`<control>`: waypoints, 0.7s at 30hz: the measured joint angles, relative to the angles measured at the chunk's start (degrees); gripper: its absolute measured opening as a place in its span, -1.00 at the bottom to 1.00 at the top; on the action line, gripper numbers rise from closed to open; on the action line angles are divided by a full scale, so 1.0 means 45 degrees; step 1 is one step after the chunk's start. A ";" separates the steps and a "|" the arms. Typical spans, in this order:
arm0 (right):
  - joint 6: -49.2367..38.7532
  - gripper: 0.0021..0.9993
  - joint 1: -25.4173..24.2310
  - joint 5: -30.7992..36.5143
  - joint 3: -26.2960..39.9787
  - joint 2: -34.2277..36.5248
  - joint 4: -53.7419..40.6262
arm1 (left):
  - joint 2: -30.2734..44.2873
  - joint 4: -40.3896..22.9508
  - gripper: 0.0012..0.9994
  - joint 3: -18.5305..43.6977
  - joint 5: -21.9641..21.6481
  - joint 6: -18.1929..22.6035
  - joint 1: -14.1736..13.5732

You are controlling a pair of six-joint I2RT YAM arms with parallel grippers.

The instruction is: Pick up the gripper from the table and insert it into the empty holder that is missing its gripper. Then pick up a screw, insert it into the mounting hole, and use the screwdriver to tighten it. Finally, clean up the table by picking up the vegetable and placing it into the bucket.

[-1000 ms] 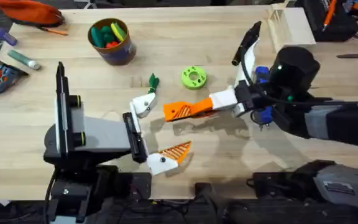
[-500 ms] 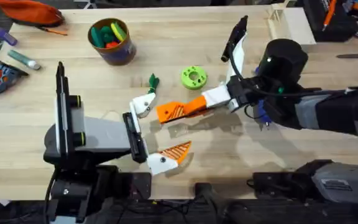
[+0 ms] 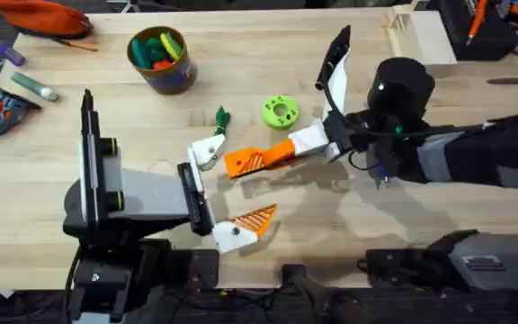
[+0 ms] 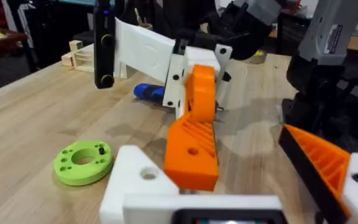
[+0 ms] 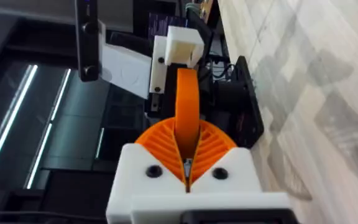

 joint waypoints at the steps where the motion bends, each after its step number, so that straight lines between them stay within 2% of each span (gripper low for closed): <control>1: 0.0033 -0.98 -0.0002 0.0002 0.0000 0.0065 0.0232 | 0.0002 0.0000 0.97 0.0000 0.0000 0.0000 0.0000; 5: 0.0182 -0.98 0.0000 0.0086 0.0013 0.0117 0.1030 | 0.0000 0.0000 0.97 0.0000 0.0000 0.0000 0.0000; 21: 0.0717 -0.98 0.0157 0.0399 0.0019 0.0147 0.1057 | 0.0000 0.0000 0.97 0.0000 0.0000 0.0000 0.0000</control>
